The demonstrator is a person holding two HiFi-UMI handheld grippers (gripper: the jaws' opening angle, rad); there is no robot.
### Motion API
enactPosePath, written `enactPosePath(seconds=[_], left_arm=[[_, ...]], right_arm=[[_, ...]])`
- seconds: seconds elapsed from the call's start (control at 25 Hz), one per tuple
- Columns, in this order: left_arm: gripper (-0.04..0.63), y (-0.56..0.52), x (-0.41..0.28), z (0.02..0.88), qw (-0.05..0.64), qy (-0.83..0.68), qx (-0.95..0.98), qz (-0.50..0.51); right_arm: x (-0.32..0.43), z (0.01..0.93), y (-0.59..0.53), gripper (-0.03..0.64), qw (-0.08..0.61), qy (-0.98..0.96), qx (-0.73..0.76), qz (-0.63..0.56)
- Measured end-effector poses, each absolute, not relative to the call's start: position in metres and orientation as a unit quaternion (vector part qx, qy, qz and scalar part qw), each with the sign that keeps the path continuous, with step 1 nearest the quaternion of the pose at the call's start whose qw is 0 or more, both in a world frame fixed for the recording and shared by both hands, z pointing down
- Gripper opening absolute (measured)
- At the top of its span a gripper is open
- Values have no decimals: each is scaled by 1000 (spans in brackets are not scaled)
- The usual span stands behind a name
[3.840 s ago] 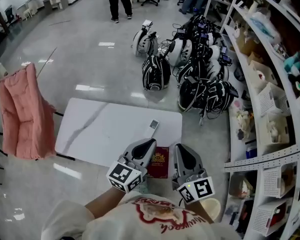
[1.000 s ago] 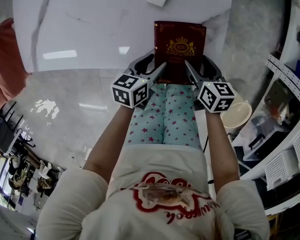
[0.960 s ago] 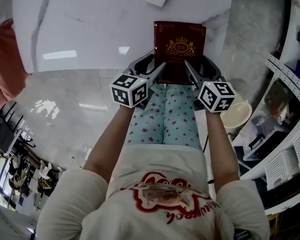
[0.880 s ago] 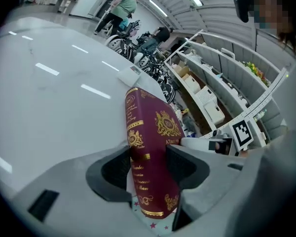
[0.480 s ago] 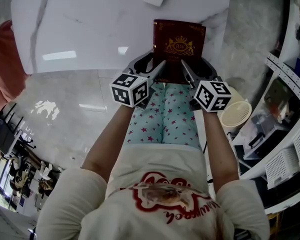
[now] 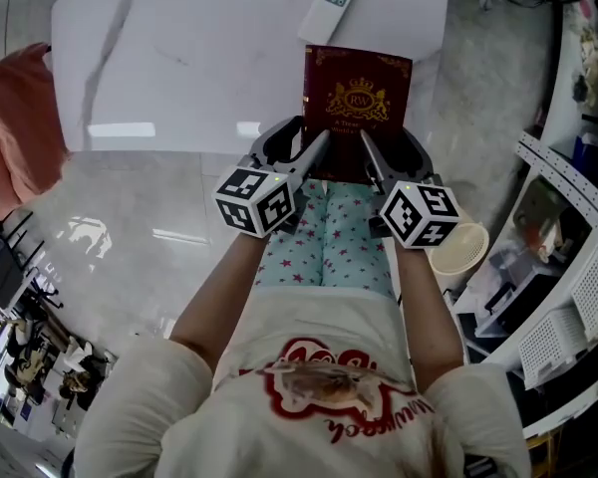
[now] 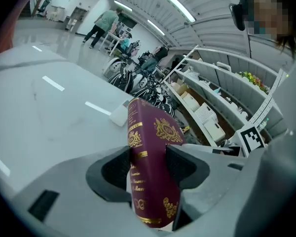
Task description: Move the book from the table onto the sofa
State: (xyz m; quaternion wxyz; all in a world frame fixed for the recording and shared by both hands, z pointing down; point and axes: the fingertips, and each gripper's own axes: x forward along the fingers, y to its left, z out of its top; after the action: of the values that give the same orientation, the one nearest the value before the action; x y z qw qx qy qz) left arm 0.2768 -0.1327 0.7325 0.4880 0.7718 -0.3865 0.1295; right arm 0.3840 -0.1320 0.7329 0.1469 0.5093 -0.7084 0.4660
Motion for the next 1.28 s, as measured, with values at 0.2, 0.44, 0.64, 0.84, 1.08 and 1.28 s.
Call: enactPosePath(seconds=[0.2,0.44,0.64,0.84,1.08,1.28], left_arm=[[207,-168,274,676,450,-396,794,102],[207,-191,268,598,424,-424,798,61],[207,-233,257,534,389,-444,806,38],[207,-238,249,474,351,-452,819,23],[207,-261,224,409,309,-477,822,-15],[207,-259,208,372,279,-507,814,-46]], right_arm=[[382,677,-167,287,134,-725,512,440],[376,597,-195,287,123,-748,514,402],[365,534,-240,287,101,-774,505,367],[355,476,-244,287,85,-795,496,338],[330,411,-271,287,62,-819,486,298],[314,373,-277,287,51,-847,458,263]])
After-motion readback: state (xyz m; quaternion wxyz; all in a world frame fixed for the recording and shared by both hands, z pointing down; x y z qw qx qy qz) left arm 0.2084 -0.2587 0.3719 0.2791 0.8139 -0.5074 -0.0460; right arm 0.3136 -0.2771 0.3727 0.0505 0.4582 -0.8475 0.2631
